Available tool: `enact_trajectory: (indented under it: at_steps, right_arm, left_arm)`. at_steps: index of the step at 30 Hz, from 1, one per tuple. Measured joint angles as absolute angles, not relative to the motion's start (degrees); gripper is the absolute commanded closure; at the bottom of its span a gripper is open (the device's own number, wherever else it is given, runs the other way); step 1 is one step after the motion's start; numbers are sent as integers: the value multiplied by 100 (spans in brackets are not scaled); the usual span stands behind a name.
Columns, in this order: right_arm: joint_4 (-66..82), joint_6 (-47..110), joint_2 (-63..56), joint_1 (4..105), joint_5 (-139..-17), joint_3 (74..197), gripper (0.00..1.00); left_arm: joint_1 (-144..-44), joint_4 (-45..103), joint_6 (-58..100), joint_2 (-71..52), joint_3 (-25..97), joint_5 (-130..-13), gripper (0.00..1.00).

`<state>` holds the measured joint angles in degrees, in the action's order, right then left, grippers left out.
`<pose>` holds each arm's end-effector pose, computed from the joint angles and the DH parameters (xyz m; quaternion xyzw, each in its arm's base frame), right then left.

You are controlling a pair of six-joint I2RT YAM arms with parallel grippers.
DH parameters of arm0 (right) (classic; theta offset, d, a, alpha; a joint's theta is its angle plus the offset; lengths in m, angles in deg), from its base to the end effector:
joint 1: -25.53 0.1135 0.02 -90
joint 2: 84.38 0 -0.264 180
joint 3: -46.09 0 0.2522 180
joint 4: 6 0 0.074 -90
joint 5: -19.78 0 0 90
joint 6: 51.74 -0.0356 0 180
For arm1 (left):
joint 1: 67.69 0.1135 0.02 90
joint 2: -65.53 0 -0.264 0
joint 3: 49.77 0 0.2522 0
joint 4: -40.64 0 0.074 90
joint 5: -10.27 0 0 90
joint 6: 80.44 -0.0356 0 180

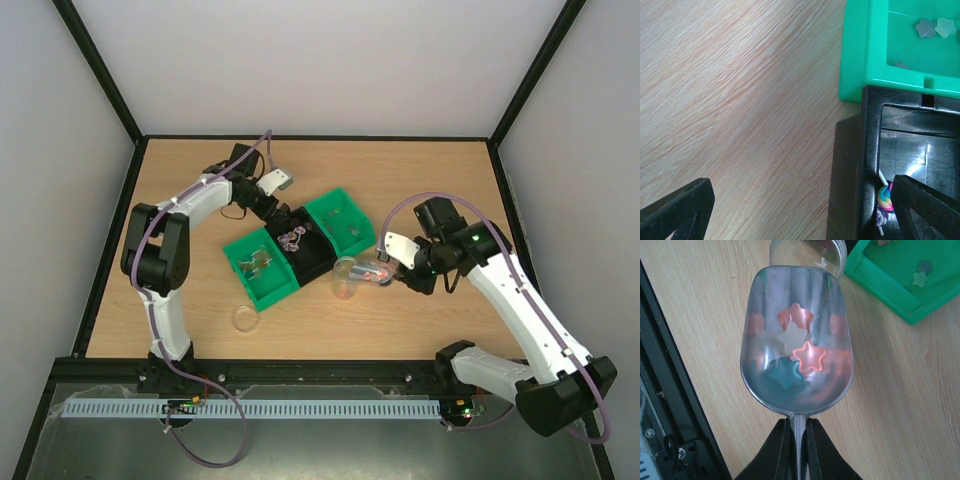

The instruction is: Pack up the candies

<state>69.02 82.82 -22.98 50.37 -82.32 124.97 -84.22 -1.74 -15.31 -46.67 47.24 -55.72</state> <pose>0.1716 0.0877 0.3292 -0.5678 0.7682 0.0521 0.2912 0.3988 -0.1335 0.2019 0.3863 0.8581 -0.1793 0.2869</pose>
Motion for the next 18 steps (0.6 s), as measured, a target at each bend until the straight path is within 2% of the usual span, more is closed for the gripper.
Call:
enact_trajectory:
  at_steps: [18]
  right_arm:
    - [7020, 8148, -1856, 5413, -7747, 12884, 99]
  left_arm:
    - [-8309, -183, -1553, -4667, 4724, -5570, 1]
